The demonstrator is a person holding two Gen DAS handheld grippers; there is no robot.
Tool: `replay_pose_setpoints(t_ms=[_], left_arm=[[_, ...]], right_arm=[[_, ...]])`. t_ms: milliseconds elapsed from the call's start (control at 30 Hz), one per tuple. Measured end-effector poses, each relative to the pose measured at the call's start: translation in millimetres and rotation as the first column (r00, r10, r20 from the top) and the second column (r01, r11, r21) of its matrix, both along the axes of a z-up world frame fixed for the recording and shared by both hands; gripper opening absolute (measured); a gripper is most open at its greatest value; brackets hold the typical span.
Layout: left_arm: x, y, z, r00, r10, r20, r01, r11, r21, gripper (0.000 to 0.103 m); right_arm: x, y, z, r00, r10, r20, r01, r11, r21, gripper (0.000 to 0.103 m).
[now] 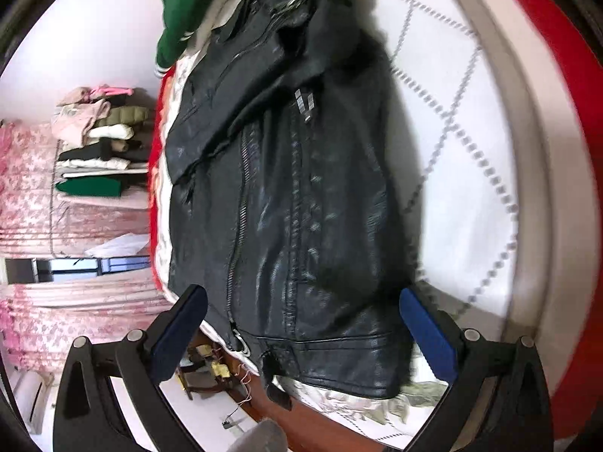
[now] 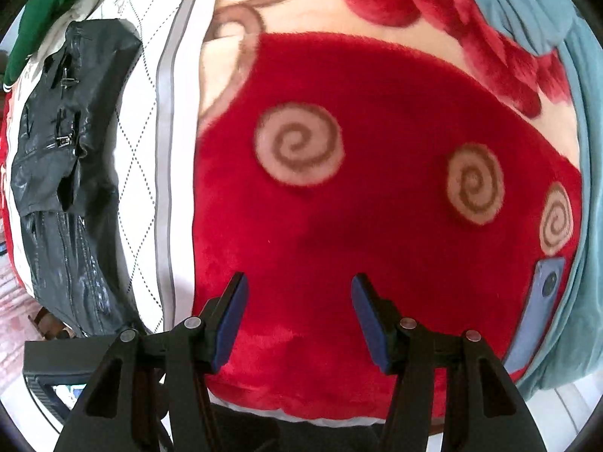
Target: Fold large clothes
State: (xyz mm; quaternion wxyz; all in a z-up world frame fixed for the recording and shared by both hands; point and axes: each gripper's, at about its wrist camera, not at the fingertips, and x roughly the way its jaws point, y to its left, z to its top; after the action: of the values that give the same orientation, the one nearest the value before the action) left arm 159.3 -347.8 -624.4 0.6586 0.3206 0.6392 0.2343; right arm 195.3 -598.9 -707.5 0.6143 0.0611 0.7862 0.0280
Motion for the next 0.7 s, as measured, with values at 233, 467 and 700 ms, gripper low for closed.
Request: replay_pose_setpoints(t_ms=[233, 467, 700], left_arm=[[-2.8, 4.2, -20.8, 0.998, -0.053, -0.028, 0.055, 0.996, 0.073, 0.103], [32.4, 65.3, -8.9, 0.997, 0.072, 0.021, -0.073, 0.997, 0.038, 0.097], [27.0, 73.3, 25.0, 0.993, 0.093, 0.072, -0.082, 0.986, -0.145, 0.008]], right_arm=[[11.4, 1.9, -2.1, 1.0, 0.008, -0.012, -0.007, 1.0, 0.025, 0.058], [39.5, 17.4, -12.9, 1.0, -0.015, 0.019, 0.012, 0.985, 0.175, 0.059], [73.9, 63.1, -49.7, 0.989, -0.146, -0.026, 0.13, 0.767, 0.629, 0.059]])
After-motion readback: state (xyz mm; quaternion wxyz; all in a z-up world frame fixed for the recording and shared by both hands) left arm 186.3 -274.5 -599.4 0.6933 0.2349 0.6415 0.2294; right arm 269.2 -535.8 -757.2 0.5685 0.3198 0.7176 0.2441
